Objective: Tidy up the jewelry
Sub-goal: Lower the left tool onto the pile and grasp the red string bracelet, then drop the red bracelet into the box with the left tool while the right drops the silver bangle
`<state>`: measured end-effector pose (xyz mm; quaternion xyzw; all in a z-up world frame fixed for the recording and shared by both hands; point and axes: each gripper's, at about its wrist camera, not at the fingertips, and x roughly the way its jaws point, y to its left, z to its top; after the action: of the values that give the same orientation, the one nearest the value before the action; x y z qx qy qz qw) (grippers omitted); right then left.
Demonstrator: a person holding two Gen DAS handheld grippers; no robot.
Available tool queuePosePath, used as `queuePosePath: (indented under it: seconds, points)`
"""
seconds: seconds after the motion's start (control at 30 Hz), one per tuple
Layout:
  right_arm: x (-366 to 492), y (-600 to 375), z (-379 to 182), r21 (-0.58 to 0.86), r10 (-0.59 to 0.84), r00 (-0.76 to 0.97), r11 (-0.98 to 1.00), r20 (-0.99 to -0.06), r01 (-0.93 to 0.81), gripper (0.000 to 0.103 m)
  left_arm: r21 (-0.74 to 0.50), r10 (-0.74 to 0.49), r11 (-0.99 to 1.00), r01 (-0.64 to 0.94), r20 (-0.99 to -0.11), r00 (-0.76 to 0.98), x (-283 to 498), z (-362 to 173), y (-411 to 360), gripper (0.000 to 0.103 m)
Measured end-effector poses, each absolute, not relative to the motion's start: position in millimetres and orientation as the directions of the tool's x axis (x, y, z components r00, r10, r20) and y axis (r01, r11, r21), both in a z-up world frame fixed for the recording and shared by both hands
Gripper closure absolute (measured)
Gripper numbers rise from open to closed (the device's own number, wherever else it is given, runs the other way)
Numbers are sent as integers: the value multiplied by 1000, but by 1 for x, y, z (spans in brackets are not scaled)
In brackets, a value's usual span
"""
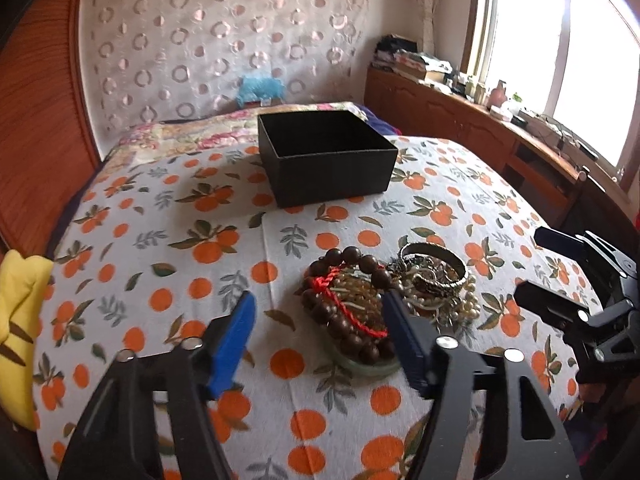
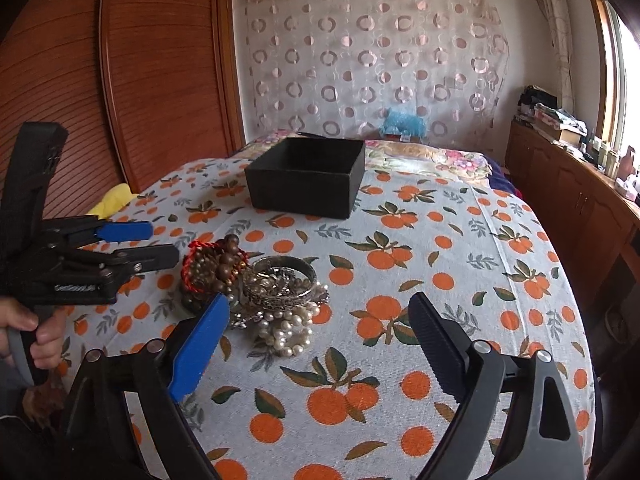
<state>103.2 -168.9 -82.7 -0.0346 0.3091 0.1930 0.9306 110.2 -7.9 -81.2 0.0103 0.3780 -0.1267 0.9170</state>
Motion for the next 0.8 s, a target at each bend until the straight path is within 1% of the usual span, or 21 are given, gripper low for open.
queuePosePath:
  seconds: [0.07, 0.13, 0.17, 0.2, 0.23, 0.3, 0.37, 0.5, 0.57, 0.67, 0.8]
  points:
    - [104, -169, -83, 53, 334, 735, 924, -590, -378, 11, -92, -236, 966, 243, -702, 672, 119, -83, -9, 56]
    - [104, -170, -84, 53, 335, 736, 924, -589, -378, 11, -109, -248, 963, 245, -711, 658, 127, -85, -9, 57]
    - [104, -170, -83, 53, 336, 736, 924, -588, -379, 11, -122, -255, 962, 244, -716, 649, 131, -87, -8, 60]
    - [104, -170, -83, 53, 336, 737, 924, -587, -379, 11, -129, -258, 962, 242, -720, 645, 134, -88, -8, 66]
    - [105, -170, -83, 52, 335, 736, 924, -588, -379, 11, -139, -264, 961, 241, -725, 636, 136, -90, -8, 70]
    - [105, -171, -84, 54, 336, 735, 924, -588, -379, 11, -166, -284, 956, 243, -735, 616, 141, -94, -7, 83]
    - [105, -170, -84, 54, 336, 734, 924, -590, -379, 11, -172, -286, 956, 239, -736, 614, 141, -96, -5, 94]
    - [105, -170, -86, 54, 333, 731, 924, -596, -378, 11, -182, -296, 954, 240, -710, 639, 133, -90, 3, 97]
    - [107, -169, -88, 53, 331, 728, 925, -600, -377, 11, -167, -284, 957, 235, -687, 669, 126, -79, 8, 97]
    - [108, -168, -90, 51, 331, 726, 924, -602, -379, 11, -176, -292, 956, 235, -651, 701, 115, -62, 14, 97]
    - [113, -163, -92, 36, 327, 727, 922, -604, -385, 11, -159, -281, 959, 234, -621, 731, 105, -44, 19, 97]
